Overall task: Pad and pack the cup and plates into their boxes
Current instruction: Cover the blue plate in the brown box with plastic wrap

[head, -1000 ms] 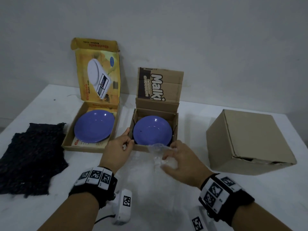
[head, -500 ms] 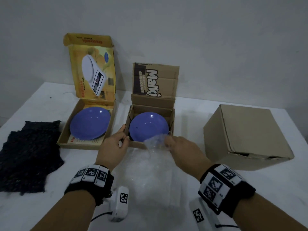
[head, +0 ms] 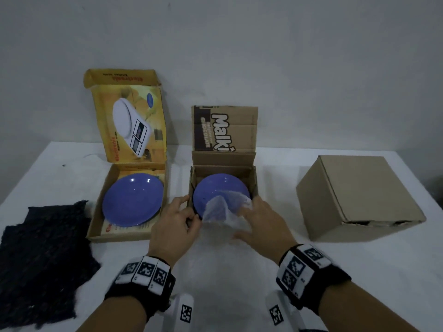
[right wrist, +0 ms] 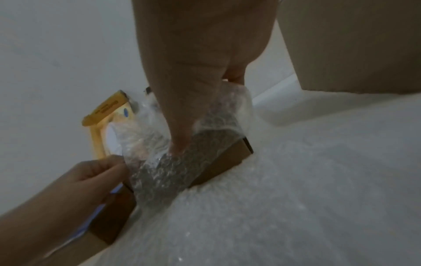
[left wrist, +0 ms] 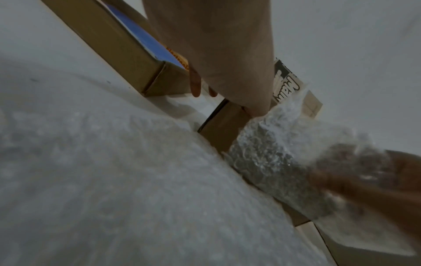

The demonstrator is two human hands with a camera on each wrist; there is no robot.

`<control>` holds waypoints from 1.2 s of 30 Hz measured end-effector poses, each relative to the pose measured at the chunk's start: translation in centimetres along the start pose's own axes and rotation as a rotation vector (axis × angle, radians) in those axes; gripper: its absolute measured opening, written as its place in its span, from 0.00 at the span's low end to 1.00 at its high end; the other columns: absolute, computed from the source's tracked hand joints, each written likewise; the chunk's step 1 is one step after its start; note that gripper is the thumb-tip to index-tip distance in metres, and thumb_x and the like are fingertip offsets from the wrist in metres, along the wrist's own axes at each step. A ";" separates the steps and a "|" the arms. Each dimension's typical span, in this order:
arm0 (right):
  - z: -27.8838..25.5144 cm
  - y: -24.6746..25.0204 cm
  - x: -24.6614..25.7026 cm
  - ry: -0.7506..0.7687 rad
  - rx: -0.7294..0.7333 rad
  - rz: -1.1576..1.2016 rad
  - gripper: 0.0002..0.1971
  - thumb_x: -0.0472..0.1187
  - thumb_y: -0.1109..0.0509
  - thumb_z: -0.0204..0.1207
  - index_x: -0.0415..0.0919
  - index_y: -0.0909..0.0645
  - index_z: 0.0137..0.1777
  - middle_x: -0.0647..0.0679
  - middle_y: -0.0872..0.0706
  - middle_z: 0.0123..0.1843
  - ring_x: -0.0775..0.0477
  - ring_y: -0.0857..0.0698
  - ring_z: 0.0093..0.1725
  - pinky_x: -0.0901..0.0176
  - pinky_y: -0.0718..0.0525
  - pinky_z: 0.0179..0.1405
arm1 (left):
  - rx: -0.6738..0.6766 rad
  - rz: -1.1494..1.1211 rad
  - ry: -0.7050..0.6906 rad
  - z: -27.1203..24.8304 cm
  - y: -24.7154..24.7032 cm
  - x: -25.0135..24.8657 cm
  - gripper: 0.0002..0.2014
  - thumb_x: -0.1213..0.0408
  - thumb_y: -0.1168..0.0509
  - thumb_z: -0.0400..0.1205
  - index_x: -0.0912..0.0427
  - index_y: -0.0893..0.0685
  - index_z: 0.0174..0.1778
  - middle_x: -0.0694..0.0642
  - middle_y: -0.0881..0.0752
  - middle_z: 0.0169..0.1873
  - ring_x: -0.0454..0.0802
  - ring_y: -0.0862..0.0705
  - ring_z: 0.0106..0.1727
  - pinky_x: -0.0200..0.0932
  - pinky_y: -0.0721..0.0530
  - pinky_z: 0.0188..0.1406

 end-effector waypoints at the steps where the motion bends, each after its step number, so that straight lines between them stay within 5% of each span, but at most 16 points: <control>1: 0.1 0.5 -0.1 -0.025 -0.081 0.026 0.24 0.59 0.32 0.74 0.49 0.25 0.66 0.43 0.28 0.60 0.40 0.24 0.60 0.51 0.22 0.53 | 0.013 -0.007 -0.003 0.1 -0.1 0.0 0.09 0.56 0.34 0.78 0.55 0.15 0.35 0.51 0.22 0.68 0.50 0.19 0.61 0.43 0.18 0.44; 5: 0.3 3.8 -1.5 -0.119 -0.427 0.455 0.18 0.38 0.29 0.73 0.40 0.22 0.63 0.42 0.19 0.60 0.41 0.17 0.54 0.53 0.18 0.54 | 0.018 -0.015 -0.031 0.2 0.0 0.1 0.11 0.56 0.32 0.79 0.56 0.16 0.33 0.52 0.21 0.66 0.51 0.20 0.61 0.41 0.20 0.45; 9: 1.4 5.0 -1.9 -0.202 -0.394 0.665 0.22 0.26 0.38 0.70 0.50 0.22 0.59 0.49 0.15 0.48 0.48 0.17 0.47 0.73 0.20 0.43 | -0.006 0.044 -0.064 0.5 0.3 0.0 0.14 0.58 0.27 0.74 0.56 0.19 0.24 0.56 0.18 0.57 0.55 0.20 0.56 0.41 0.24 0.43; 13: 1.6 4.9 -2.8 -0.319 -0.440 0.684 0.08 0.43 0.37 0.75 0.50 0.17 0.39 0.47 0.12 0.40 0.46 0.15 0.42 0.53 0.15 0.46 | -0.017 -0.009 -0.098 1.8 0.7 -0.5 0.06 0.56 0.27 0.73 0.52 0.18 0.36 0.55 0.21 0.61 0.56 0.24 0.63 0.51 0.23 0.57; 15: 1.5 4.9 -2.8 -0.343 -0.424 0.566 0.16 0.57 0.31 0.73 0.48 0.24 0.31 0.48 0.16 0.33 0.47 0.18 0.36 0.54 0.21 0.38 | 0.023 -0.039 -0.084 3.2 0.0 -0.4 0.10 0.54 0.30 0.75 0.50 0.19 0.49 0.55 0.25 0.67 0.56 0.28 0.69 0.53 0.27 0.65; 17: 1.7 4.8 -2.8 -0.366 -0.390 0.498 0.19 0.56 0.28 0.72 0.45 0.28 0.29 0.46 0.19 0.32 0.45 0.21 0.36 0.53 0.23 0.38 | 0.115 0.023 -0.066 4.5 -1.3 -0.1 0.17 0.50 0.34 0.78 0.50 0.22 0.61 0.57 0.35 0.78 0.57 0.38 0.79 0.54 0.37 0.75; 21: 2.6 3.9 -4.4 -0.410 -0.390 0.621 0.13 0.35 0.32 0.74 0.48 0.31 0.33 0.45 0.19 0.35 0.41 0.19 0.38 0.55 0.22 0.38 | 0.273 0.133 -0.079 5.2 -3.7 -0.2 0.25 0.52 0.39 0.82 0.51 0.32 0.75 0.56 0.57 0.84 0.55 0.60 0.84 0.56 0.52 0.82; 27: 3.2 5.3 -3.7 -0.289 -0.444 0.581 0.16 0.55 0.30 0.74 0.47 0.32 0.46 0.53 0.22 0.33 0.51 0.21 0.33 0.58 0.27 0.30 | 0.286 0.240 -0.090 4.2 -4.4 -0.5 0.28 0.50 0.51 0.83 0.49 0.41 0.81 0.59 0.65 0.82 0.56 0.71 0.81 0.63 0.64 0.78; 31: 4.3 3.8 -1.7 -0.045 -0.384 0.575 0.19 0.47 0.44 0.71 0.38 0.36 0.59 0.43 0.29 0.53 0.50 0.28 0.48 0.62 0.27 0.50 | 0.288 0.362 -0.156 4.2 -4.4 -1.0 0.37 0.47 0.69 0.76 0.50 0.43 0.82 0.58 0.63 0.83 0.56 0.72 0.80 0.65 0.65 0.77; 33: 4.7 2.5 -1.3 0.030 -0.276 0.404 0.17 0.38 0.44 0.73 0.32 0.31 0.60 0.43 0.33 0.56 0.48 0.28 0.49 0.60 0.26 0.53 | 0.327 0.368 -0.143 4.2 -4.6 -0.9 0.37 0.48 0.70 0.76 0.50 0.46 0.83 0.56 0.62 0.83 0.55 0.73 0.80 0.66 0.65 0.77; 36: 4.3 -0.1 -0.2 0.186 0.065 0.080 0.17 0.32 0.36 0.77 0.40 0.27 0.65 0.44 0.30 0.64 0.41 0.21 0.51 0.50 0.20 0.52 | 0.379 0.369 -0.092 4.3 -4.6 -0.8 0.31 0.51 0.61 0.81 0.52 0.47 0.83 0.51 0.61 0.84 0.56 0.71 0.81 0.65 0.64 0.78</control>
Point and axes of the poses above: each hand's wrist, its own z-axis towards the middle knuckle, its own y-axis out of the back of the hand, x = y × z, the point moved 8 cm from there along z, towards the middle knuckle
